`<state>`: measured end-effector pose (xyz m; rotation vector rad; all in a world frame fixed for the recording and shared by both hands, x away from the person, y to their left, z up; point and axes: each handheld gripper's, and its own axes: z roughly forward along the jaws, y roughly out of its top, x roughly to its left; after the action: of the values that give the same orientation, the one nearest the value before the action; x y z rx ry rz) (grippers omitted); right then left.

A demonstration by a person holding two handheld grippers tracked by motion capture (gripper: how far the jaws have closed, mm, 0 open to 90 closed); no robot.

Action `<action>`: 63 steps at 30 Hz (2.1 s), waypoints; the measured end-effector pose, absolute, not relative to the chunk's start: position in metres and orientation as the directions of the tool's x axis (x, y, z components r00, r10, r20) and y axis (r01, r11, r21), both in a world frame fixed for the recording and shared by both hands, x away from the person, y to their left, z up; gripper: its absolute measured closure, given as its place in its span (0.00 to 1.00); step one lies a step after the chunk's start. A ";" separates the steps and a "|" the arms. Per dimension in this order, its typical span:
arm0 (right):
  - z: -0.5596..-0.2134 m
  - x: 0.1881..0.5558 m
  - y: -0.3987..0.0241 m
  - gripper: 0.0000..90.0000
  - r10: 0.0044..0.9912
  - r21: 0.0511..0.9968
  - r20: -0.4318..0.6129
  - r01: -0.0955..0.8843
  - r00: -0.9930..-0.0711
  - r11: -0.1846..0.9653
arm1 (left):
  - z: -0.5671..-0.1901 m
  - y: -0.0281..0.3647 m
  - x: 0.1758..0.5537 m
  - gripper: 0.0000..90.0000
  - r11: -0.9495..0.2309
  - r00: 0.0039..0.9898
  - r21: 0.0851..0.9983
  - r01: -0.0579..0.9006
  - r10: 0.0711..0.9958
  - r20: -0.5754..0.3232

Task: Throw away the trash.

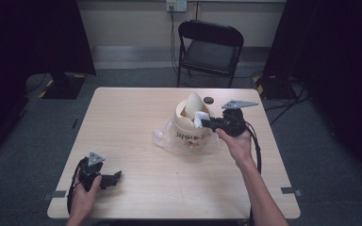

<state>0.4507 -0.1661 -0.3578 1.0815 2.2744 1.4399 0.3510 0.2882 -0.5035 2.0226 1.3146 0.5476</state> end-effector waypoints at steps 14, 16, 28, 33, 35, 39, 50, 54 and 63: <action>-0.363 0.469 -0.161 0.86 0.713 0.821 0.156 0.492 -0.683 0.291 | -0.504 0.288 0.351 0.00 -0.278 0.406 0.718 0.639 0.914 -0.008; -0.365 0.471 -0.161 0.86 0.717 0.818 0.155 0.495 -0.680 0.292 | -0.503 0.288 0.351 0.00 -0.281 0.409 0.716 0.639 0.913 -0.006; -0.374 0.482 -0.154 0.86 0.721 0.812 0.149 0.499 -0.677 0.301 | -0.503 0.288 0.351 0.00 -0.281 0.407 0.716 0.639 0.913 -0.005; -0.375 0.487 -0.150 0.84 0.725 0.804 0.142 0.506 -0.674 0.313 | -0.504 0.288 0.351 0.00 -0.277 0.405 0.718 0.638 0.914 -0.008; -0.375 0.489 -0.148 0.84 0.727 0.797 0.131 0.508 -0.674 0.327 | -0.503 0.288 0.351 0.00 -0.282 0.408 0.716 0.638 0.913 -0.005; -0.376 0.496 -0.145 0.84 0.726 0.781 0.117 0.515 -0.677 0.354 | -0.503 0.288 0.351 0.00 -0.281 0.407 0.716 0.639 0.913 -0.005; -0.378 0.504 -0.136 0.78 0.745 0.747 0.102 0.545 -0.659 0.380 | -0.503 0.288 0.351 0.00 -0.278 0.405 0.717 0.639 0.914 -0.007; -0.376 0.505 -0.131 0.70 0.746 0.732 0.080 0.547 -0.661 0.406 | -0.503 0.289 0.351 0.00 -0.290 0.412 0.712 0.640 0.911 0.001; -0.371 0.499 -0.128 0.49 0.737 0.732 0.071 0.537 -0.673 0.419 | -0.503 0.289 0.350 0.00 -0.287 0.411 0.713 0.640 0.912 -0.002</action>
<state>0.4995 -0.1279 -0.3705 1.1103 2.4150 1.1011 0.3505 0.2886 -0.5032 2.0307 1.3131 0.5476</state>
